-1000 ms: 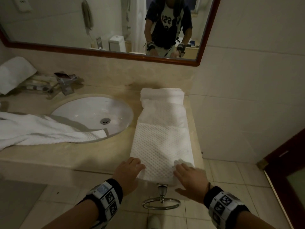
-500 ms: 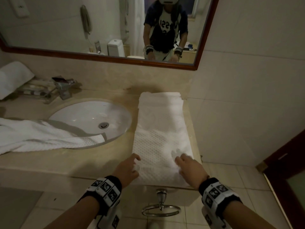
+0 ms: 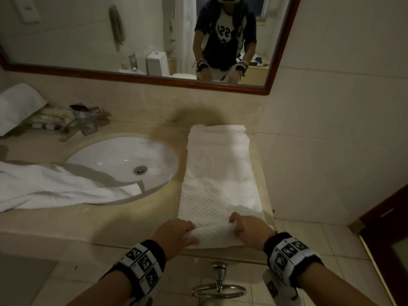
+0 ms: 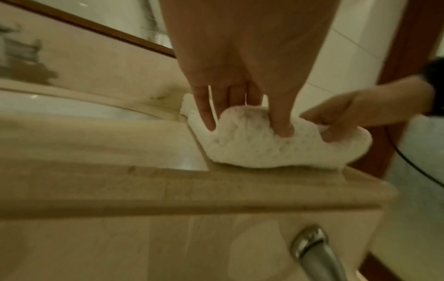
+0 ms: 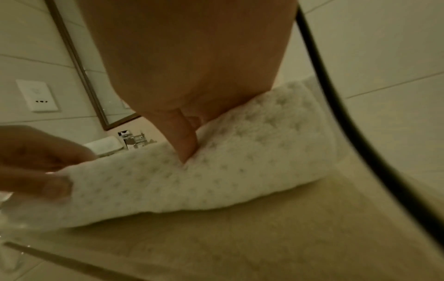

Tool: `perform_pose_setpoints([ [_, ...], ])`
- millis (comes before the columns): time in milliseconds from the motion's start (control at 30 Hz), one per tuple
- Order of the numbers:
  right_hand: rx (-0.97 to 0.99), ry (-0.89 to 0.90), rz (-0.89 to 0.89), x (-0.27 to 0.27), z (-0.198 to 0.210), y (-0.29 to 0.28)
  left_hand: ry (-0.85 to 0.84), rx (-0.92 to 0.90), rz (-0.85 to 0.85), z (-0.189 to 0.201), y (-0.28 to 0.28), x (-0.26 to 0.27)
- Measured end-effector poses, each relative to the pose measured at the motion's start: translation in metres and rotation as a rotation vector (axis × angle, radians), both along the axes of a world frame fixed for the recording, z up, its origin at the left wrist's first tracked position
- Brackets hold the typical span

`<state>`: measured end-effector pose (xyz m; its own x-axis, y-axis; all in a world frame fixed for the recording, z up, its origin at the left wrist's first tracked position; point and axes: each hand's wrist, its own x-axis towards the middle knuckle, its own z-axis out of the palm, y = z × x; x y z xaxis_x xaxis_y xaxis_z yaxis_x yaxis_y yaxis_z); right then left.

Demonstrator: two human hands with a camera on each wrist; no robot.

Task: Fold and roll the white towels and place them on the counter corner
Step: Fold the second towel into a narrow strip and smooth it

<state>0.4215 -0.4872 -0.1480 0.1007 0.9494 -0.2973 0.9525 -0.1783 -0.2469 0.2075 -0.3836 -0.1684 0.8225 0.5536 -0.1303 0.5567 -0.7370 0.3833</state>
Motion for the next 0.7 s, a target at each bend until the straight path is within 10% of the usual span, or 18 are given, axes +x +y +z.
perform_pose_setpoints([
  [200, 0.120, -0.308, 0.241, 0.007, -0.015, -0.010, 0.018, 0.048, 0.090, 0.003, 0.024, 0.023],
  [367, 0.052, -0.230, 0.174, 0.011, -0.002, 0.006, -0.063, 0.343, -0.209, -0.002, 0.013, 0.025],
  [533, -0.131, -0.011, 0.012, 0.009, 0.010, 0.029, 0.045, 0.227, -0.245, 0.011, 0.011, 0.029],
  [700, 0.182, -0.195, 0.248, 0.004, -0.011, 0.010, 0.051, -0.225, -0.029, 0.023, 0.036, 0.050],
])
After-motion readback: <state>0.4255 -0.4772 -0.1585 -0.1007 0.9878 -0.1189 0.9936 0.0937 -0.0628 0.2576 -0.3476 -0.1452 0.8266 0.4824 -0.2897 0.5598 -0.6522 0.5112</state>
